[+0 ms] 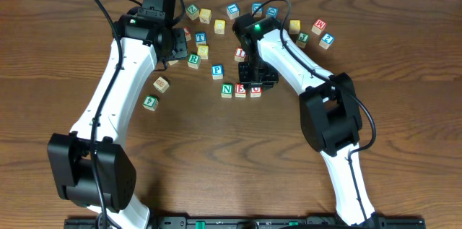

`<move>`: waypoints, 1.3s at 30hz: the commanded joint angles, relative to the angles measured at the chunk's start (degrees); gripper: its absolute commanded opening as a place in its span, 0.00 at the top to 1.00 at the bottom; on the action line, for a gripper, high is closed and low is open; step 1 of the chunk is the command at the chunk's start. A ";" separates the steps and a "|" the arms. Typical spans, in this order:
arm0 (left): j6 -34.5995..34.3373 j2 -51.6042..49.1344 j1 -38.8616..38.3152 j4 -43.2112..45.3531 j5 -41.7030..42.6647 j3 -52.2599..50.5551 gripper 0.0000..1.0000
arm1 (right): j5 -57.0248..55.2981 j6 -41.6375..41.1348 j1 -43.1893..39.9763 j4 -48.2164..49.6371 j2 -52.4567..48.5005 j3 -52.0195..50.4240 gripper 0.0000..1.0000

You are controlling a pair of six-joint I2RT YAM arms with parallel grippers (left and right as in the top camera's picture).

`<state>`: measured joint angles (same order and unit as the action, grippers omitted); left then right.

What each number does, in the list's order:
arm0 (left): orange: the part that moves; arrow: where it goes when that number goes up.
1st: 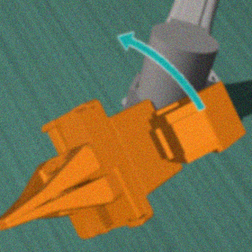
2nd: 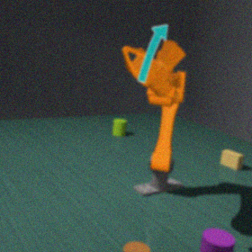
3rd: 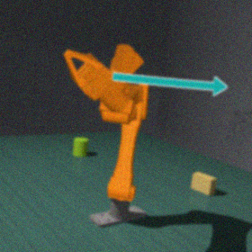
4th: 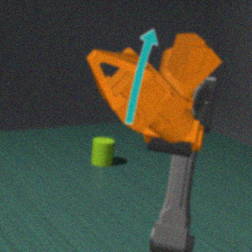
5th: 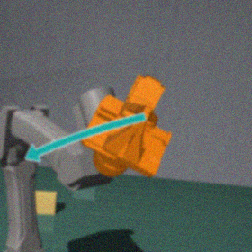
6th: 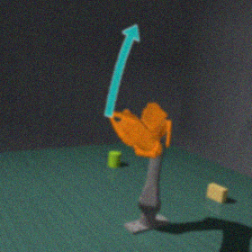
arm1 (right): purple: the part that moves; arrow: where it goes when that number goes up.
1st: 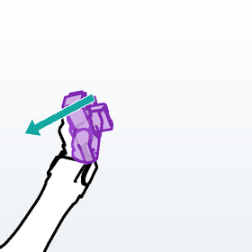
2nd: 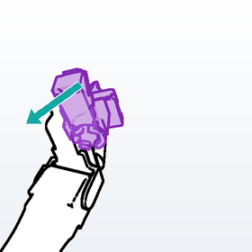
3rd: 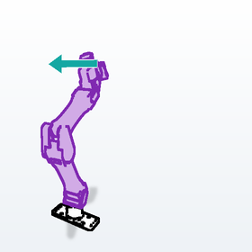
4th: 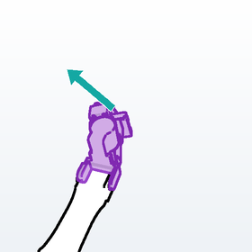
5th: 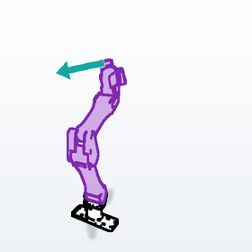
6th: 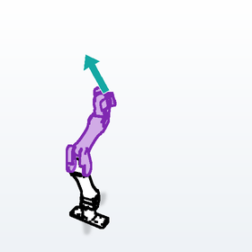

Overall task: Spell out NEURIPS
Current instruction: 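Carry the U block to the right of the E and lower, then open the right gripper and raise the right arm away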

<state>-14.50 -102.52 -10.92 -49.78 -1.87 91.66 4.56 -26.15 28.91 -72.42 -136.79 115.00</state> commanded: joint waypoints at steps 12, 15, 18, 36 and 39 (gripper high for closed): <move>0.96 0.68 0.24 -0.02 -0.74 0.44 0.59 | -0.15 -0.33 -0.96 -4.37 1.16 7.37 0.64; 0.94 0.68 0.24 0.15 -0.76 0.44 0.59 | -0.15 0.11 -1.16 -4.83 1.16 9.22 0.64; 0.96 0.68 0.24 0.24 -0.76 0.44 0.60 | -0.35 0.55 -1.20 -5.14 1.16 10.99 0.63; 0.96 0.68 0.24 0.22 -0.76 0.44 0.60 | -1.40 4.11 -5.57 -12.81 1.16 28.37 0.63; 0.96 0.68 0.24 0.26 -0.76 0.44 0.60 | -1.42 4.61 -6.93 -14.34 1.16 31.45 0.63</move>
<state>-14.52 -102.52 -10.92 -49.50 -1.87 91.66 3.88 -23.16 23.33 -85.78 -136.79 143.04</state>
